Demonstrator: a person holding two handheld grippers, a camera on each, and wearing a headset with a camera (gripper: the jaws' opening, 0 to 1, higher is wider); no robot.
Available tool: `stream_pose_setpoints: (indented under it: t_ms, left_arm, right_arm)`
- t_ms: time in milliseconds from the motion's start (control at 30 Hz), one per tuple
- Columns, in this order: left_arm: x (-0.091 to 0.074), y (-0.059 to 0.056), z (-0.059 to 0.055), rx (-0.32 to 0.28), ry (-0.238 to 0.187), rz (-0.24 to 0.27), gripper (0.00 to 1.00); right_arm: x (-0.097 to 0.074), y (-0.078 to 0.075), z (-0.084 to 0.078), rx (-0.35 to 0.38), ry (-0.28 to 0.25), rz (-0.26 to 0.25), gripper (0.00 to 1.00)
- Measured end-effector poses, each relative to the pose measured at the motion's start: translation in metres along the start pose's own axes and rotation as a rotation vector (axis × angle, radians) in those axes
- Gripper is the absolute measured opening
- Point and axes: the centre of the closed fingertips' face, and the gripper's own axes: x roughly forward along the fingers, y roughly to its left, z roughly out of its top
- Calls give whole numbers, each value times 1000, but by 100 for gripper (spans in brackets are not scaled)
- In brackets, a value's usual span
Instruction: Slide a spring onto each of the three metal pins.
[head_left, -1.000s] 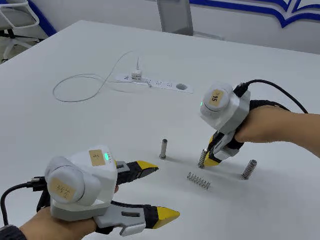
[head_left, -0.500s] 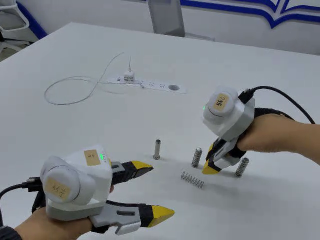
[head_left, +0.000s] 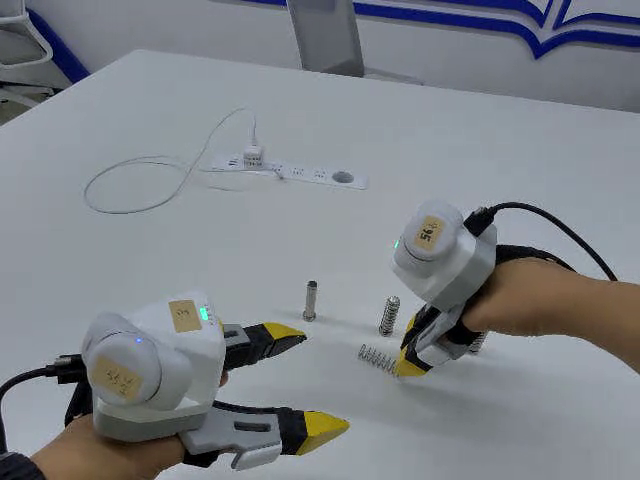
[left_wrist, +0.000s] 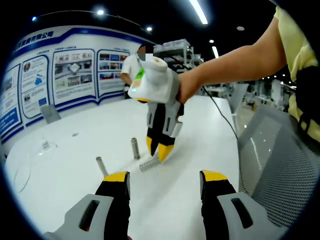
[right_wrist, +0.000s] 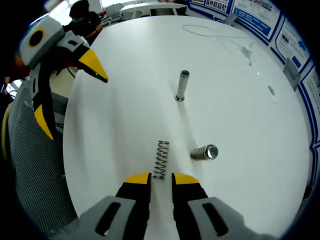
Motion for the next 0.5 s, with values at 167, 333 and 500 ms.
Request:
stream_pose_setpoints:
  t_ms: [167,333,500]
  left_arm:
    - [-1,1,0,-3,-2,3,57]
    - [-1,1,0,-4,1,4,57]
    - [-3,2,-1,-7,1,8,57]
  right_arm:
    - [6,0,0,2,8,-2,16]
    - [11,2,1,-1,18,0,14]
    - [13,2,1,-14,25,-5,12]
